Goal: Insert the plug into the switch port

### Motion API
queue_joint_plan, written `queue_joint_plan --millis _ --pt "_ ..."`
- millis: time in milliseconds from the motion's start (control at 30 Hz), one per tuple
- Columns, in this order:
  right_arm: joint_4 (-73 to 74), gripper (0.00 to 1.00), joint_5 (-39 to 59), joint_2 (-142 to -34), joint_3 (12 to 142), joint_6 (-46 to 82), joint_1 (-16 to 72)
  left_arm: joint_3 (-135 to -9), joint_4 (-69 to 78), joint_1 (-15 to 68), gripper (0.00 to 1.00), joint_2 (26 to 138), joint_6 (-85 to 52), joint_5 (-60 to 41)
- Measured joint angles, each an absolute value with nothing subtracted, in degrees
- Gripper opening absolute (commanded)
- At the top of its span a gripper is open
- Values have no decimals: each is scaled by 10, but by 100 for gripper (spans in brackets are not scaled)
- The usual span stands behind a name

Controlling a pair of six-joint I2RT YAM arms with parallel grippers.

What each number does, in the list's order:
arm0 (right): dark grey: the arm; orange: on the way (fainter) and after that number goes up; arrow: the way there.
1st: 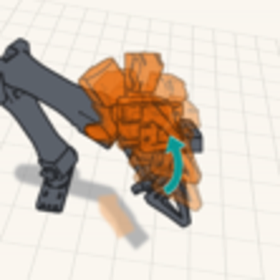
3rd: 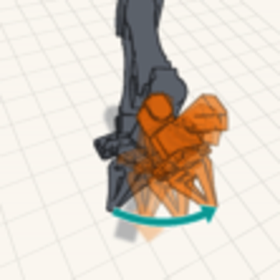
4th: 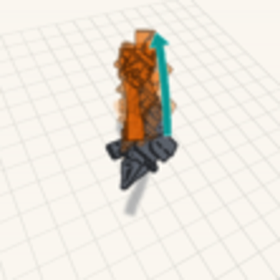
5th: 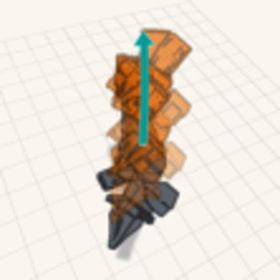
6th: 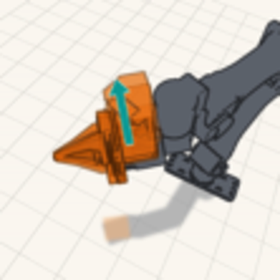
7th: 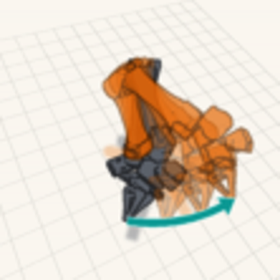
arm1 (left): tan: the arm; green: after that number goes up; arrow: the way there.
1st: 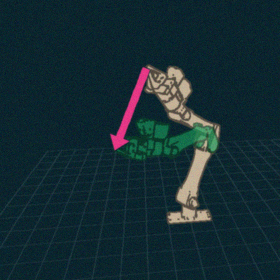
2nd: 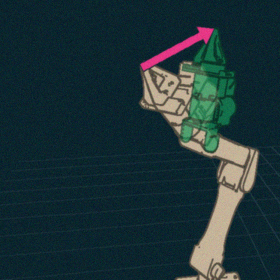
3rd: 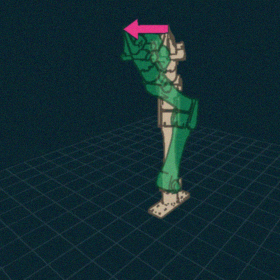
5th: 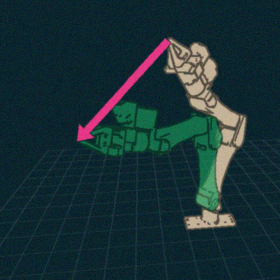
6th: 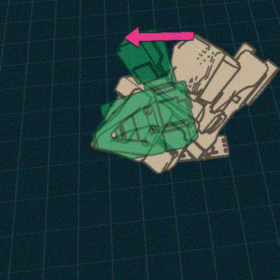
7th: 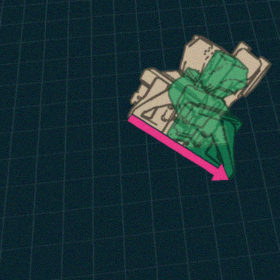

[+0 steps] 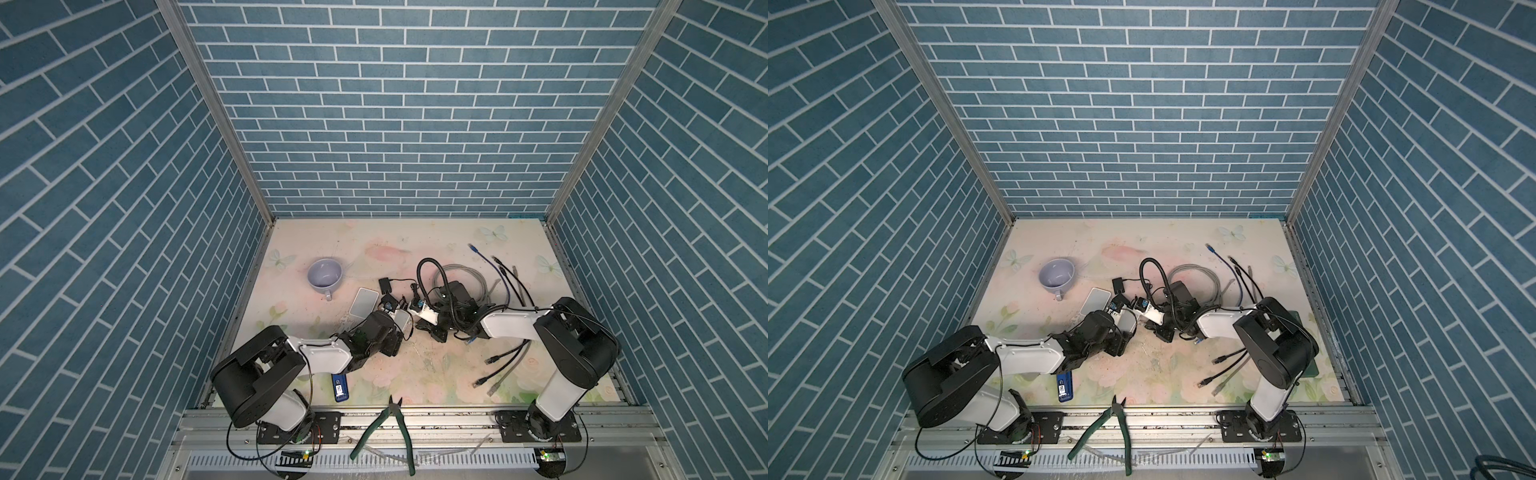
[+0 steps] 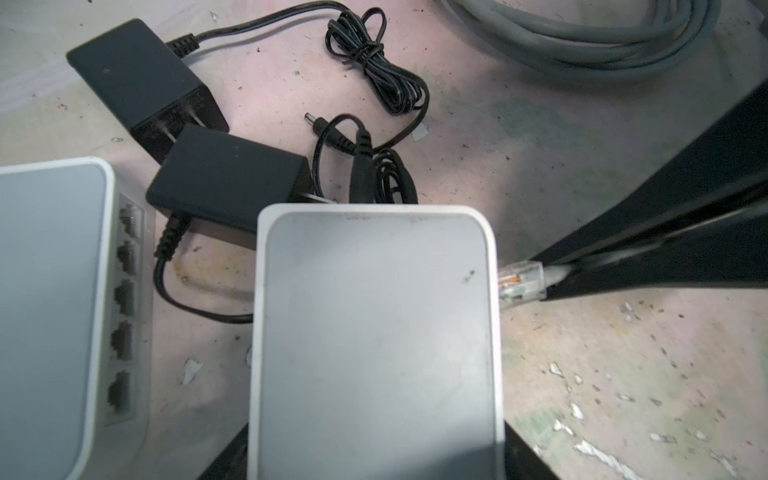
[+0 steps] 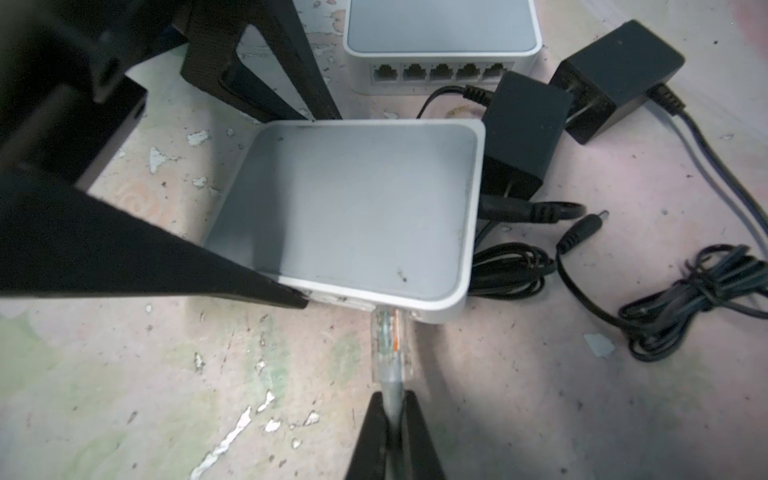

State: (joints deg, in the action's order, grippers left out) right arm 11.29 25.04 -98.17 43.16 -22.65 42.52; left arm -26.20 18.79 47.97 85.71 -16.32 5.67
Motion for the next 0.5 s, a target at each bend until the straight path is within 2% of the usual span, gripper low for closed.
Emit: queue_joint_plan --millis 500 --pt "155 0 241 -981 421 -178 428 -277 173 492 63 865 -177 94"
